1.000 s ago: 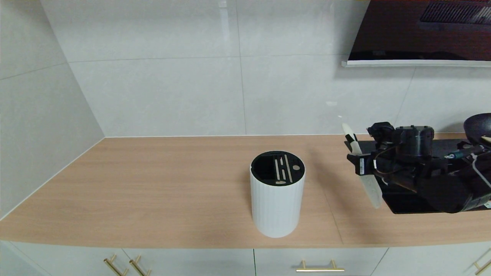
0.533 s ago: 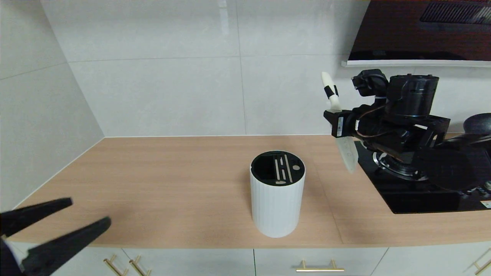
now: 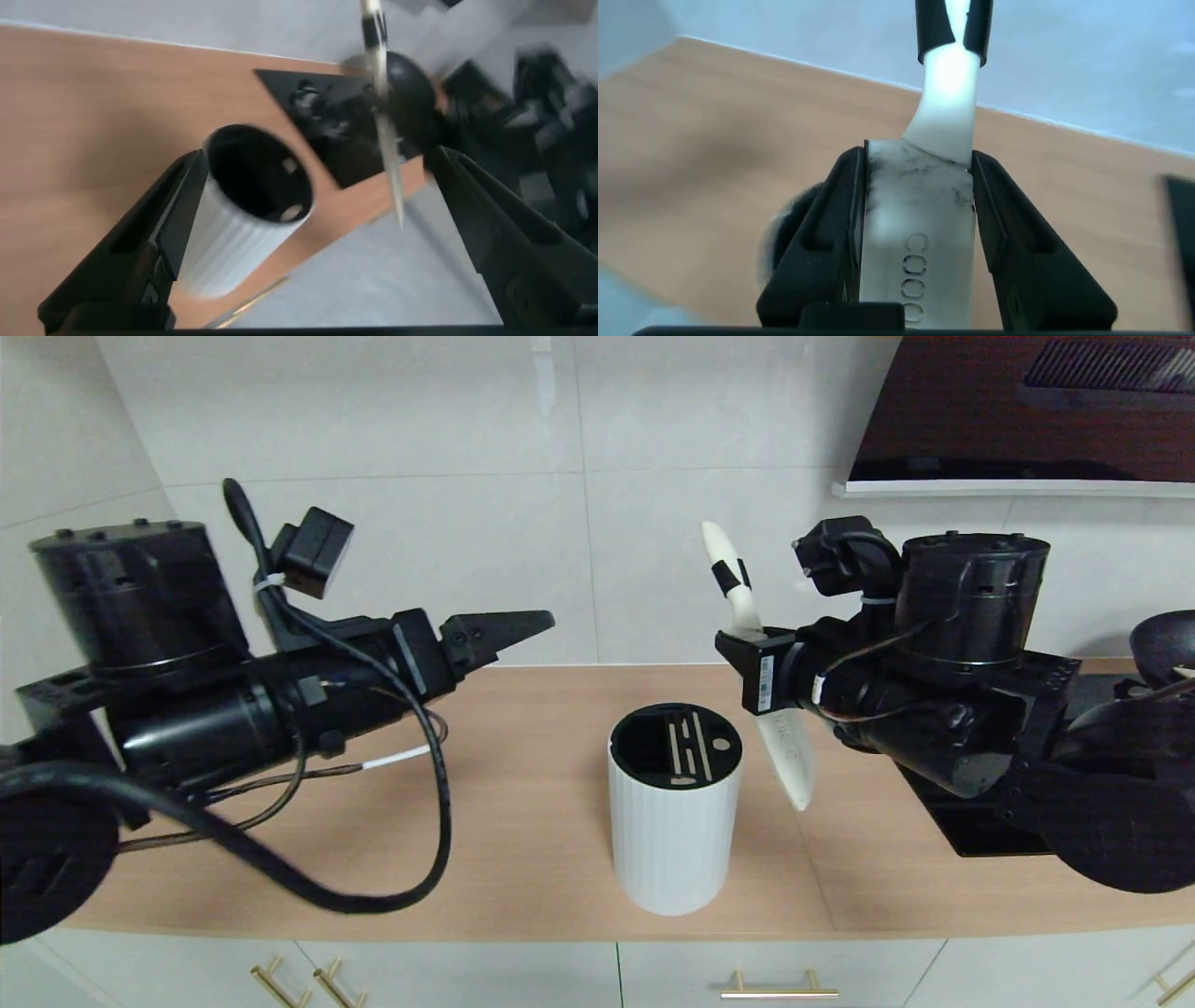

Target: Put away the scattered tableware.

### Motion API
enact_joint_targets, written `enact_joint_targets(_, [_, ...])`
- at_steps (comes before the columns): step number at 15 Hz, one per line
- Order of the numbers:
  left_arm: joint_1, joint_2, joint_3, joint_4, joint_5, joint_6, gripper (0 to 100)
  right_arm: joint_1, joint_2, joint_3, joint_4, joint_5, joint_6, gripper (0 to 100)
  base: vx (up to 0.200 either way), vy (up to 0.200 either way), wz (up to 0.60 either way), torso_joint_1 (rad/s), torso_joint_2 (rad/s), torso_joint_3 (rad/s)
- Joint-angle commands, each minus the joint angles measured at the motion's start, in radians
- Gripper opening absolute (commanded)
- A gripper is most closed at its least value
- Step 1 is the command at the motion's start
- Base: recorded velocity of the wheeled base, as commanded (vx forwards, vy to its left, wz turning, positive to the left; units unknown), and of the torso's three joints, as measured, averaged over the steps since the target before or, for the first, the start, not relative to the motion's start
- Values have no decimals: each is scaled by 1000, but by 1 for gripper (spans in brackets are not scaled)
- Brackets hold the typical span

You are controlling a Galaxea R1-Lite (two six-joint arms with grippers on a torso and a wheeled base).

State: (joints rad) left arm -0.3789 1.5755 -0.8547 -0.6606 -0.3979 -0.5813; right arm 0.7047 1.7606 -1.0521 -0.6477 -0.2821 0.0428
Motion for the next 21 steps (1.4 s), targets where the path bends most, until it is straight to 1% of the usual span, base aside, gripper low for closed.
enact_joint_targets(1, [-23,136,-110,-7,-1,-35,100,35,-17,9,3,0,11,0,0,0,0,0,0,0])
enact_joint_targets(2, [-44,156,-158,-4,-2,-46,100,49,-13,9,5,0,12,0,0,0,0,0,0,0])
enact_joint_targets(3, [-44,158,-161,-4,-1,-46,100,49,-13,9,5,0,12,0,0,0,0,0,0,0])
enact_joint_targets(4, [-83,190,-199,-5,-19,-46,100,81,-15,11,6,0,29,0,0,0,0,0,0,0])
enact_joint_targets(5, [-115,216,-208,-10,-26,-45,100,98,-17,12,8,0,43,0,0,0,0,0,0,0])
enact_joint_targets(6, [-143,239,-218,-17,-18,-40,100,105,-15,14,11,0,46,0,0,0,0,0,0,0])
enact_joint_targets(7, [-149,245,-231,-31,-19,-40,100,116,-15,17,17,0,46,0,0,0,0,0,0,0])
enact_joint_targets(10, [-178,248,-234,-74,-18,-40,100,137,-18,32,17,0,46,0,0,0,0,0,0,0])
enact_joint_targets(14, [-184,255,-244,-94,-18,-38,100,139,-10,32,17,0,48,0,0,0,0,0,0,0])
enact_joint_targets(19, [-184,297,-259,-97,-19,-38,100,139,3,32,17,0,48,0,0,0,0,0,0,0])
enact_joint_targets(21, [-193,305,-271,-97,-18,-38,100,139,8,32,17,0,48,0,0,0,0,0,0,0])
